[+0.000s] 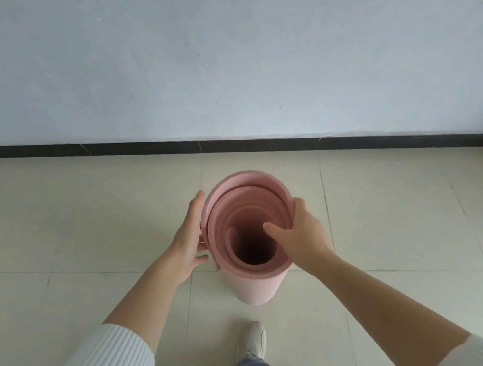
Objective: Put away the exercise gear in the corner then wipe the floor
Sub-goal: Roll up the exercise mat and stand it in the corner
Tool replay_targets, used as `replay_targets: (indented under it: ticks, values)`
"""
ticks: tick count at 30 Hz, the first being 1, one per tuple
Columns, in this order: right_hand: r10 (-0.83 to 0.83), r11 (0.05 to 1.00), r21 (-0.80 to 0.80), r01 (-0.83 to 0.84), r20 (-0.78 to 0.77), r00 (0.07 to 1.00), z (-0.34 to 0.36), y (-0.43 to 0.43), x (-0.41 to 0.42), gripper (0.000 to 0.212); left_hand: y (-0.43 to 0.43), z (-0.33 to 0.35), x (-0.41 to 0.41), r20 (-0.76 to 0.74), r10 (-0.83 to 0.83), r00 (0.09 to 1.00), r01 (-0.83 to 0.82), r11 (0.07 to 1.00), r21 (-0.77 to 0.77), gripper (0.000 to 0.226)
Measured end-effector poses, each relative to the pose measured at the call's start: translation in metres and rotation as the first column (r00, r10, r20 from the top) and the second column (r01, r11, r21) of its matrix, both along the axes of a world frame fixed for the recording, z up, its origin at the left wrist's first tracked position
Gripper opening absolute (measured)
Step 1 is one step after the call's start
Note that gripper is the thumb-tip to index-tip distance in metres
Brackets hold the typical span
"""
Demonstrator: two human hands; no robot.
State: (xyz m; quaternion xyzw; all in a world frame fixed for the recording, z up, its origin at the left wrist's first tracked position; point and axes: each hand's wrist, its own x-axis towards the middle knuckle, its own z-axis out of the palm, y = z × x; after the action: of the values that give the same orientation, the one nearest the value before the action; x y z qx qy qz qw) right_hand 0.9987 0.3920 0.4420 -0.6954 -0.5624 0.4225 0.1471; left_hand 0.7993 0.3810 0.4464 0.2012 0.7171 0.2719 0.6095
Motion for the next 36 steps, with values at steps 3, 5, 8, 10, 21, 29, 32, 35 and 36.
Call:
replay_targets:
  ticks: [3, 5, 8, 10, 21, 29, 32, 35, 36]
  values:
    - [0.039, 0.998, -0.055, -0.037, 0.042, 0.998, -0.021, -0.007, 0.001, 0.044, -0.004, 0.0, 0.003, -0.001, -0.149, 0.989, 0.149, 0.988, -0.05, 0.058]
    - [0.081, 0.993, -0.087, -0.075, 0.066, 0.995, -0.033, -0.01, 0.002, 0.046, -0.01, -0.006, 0.007, -0.021, -0.263, 0.965, 0.26, 0.962, -0.084, 0.051]
    - [0.127, 0.98, -0.167, -0.108, 0.106, 0.986, -0.043, -0.012, 0.005, 0.053, -0.023, -0.026, 0.013, -0.106, -0.314, 0.943, 0.3, 0.944, -0.135, 0.062]
    - [0.142, 0.972, -0.203, -0.116, 0.121, 0.982, -0.045, -0.013, 0.004, 0.056, -0.032, -0.037, 0.016, -0.259, -0.318, 0.912, 0.293, 0.947, -0.132, 0.059]
    - [0.113, 0.964, -0.264, -0.038, 0.274, 0.955, -0.007, -0.027, 0.019, 0.014, -0.038, -0.02, 0.036, -0.378, -0.544, 0.749, 0.484, 0.839, -0.249, 0.071]
    - [-0.155, 0.952, -0.231, 0.2, 0.199, 0.968, 0.039, 0.0, 0.117, 0.007, 0.022, 0.039, 0.122, -0.559, -0.511, 0.653, 0.58, 0.812, -0.065, 0.034]
    - [-0.255, 0.928, -0.221, 0.298, 0.205, 0.945, 0.057, 0.011, 0.184, 0.009, 0.055, 0.058, 0.187, -0.573, -0.558, 0.6, 0.66, 0.75, -0.04, 0.036]
    - [-0.347, 0.901, -0.197, 0.386, 0.207, 0.915, 0.074, 0.023, 0.256, 0.011, 0.086, 0.074, 0.263, -0.577, -0.611, 0.542, 0.732, 0.68, -0.033, 0.037]
    - [-0.365, 0.896, -0.188, 0.403, 0.208, 0.908, 0.08, 0.028, 0.281, 0.011, 0.095, 0.08, 0.289, -0.581, -0.625, 0.522, 0.752, 0.658, -0.033, 0.038]
